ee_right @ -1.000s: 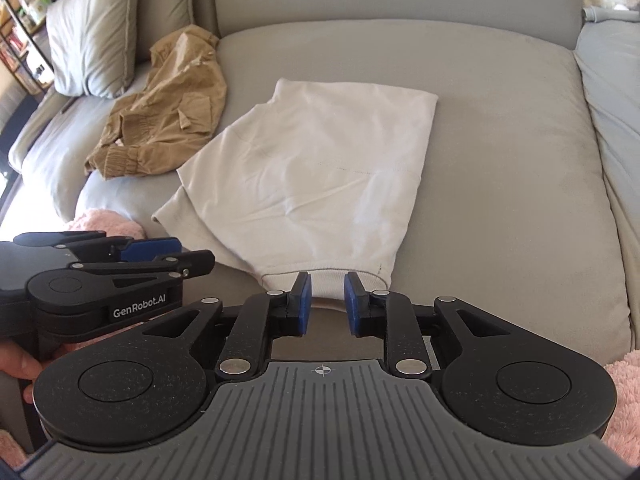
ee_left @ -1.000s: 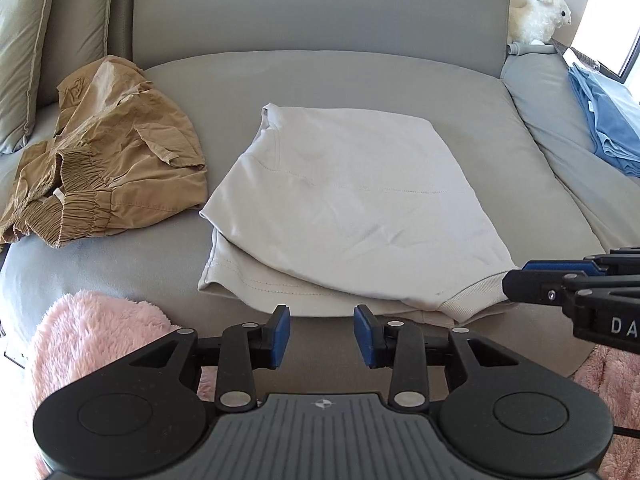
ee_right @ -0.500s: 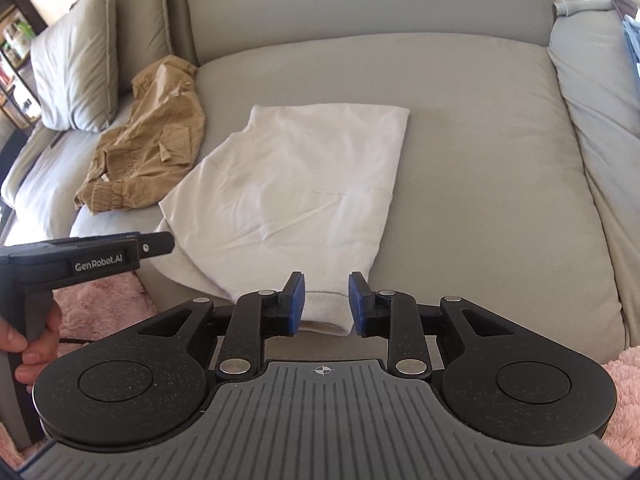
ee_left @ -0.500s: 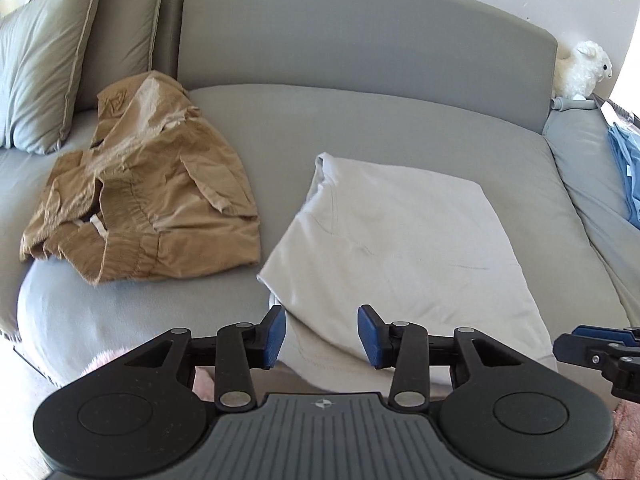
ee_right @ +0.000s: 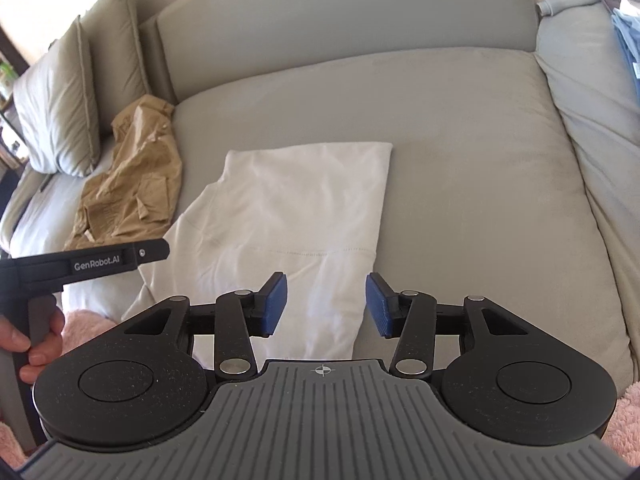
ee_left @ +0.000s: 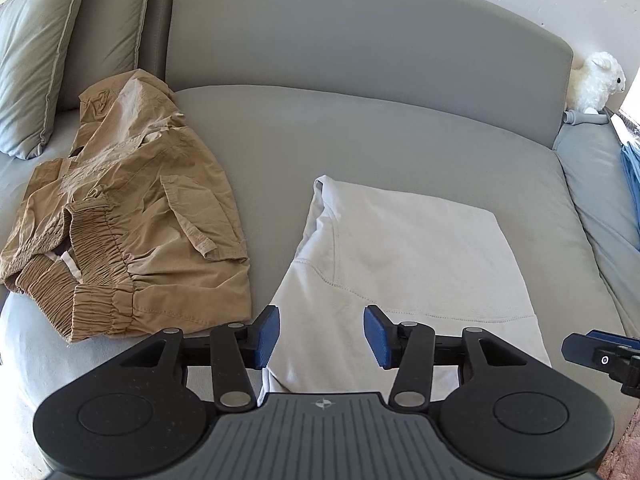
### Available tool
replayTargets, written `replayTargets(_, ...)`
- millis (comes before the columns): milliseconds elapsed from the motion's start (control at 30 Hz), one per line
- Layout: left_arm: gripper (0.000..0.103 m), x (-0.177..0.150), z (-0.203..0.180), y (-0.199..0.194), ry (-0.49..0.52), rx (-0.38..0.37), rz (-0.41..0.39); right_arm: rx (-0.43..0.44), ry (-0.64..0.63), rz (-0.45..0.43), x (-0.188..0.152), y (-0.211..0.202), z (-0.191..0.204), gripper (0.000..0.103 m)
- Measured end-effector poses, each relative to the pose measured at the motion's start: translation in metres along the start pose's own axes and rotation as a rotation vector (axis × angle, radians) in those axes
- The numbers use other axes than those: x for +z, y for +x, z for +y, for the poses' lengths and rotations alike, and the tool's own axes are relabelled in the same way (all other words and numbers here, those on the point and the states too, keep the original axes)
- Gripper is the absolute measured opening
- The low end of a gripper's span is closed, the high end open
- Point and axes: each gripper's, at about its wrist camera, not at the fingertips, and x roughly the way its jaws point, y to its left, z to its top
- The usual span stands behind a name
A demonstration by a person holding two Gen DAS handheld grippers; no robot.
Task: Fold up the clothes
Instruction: 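Move both open grippers to the folded edge of the cream sweatshirt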
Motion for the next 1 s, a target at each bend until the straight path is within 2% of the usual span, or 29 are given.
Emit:
replayTargets(200,0.049,0.014,0.021,0.019,-0.062,-0.032,0.016,0.015,0.054,0.024,0.003,0.017,-0.009,0.051)
replayTargets(300,0.052,0.020,0.035,0.033,-0.130,-0.114,0.075,0.036,0.144,0.038,0.002,0.027,-0.021,0.051)
replayTargets(433,0.052,0.026,0.043,0.049,-0.150,-0.113,0.149,0.060,0.221,0.059,0.001,0.037,-0.033,0.051)
replayTargets(533,0.053,0.028,0.048,0.060,-0.183,-0.141,0.212,0.069,0.243,0.074,0.002,0.044,-0.039,0.051)
replayTargets(800,0.055,0.022,0.042,0.064,-0.151,-0.122,0.248,0.127,0.341,0.119,0.002,0.060,-0.055,0.051)
replayTargets(1000,0.057,0.017,0.043,0.069,-0.169,-0.208,0.278,0.203,0.413,0.123,0.005,0.075,-0.063,0.051)
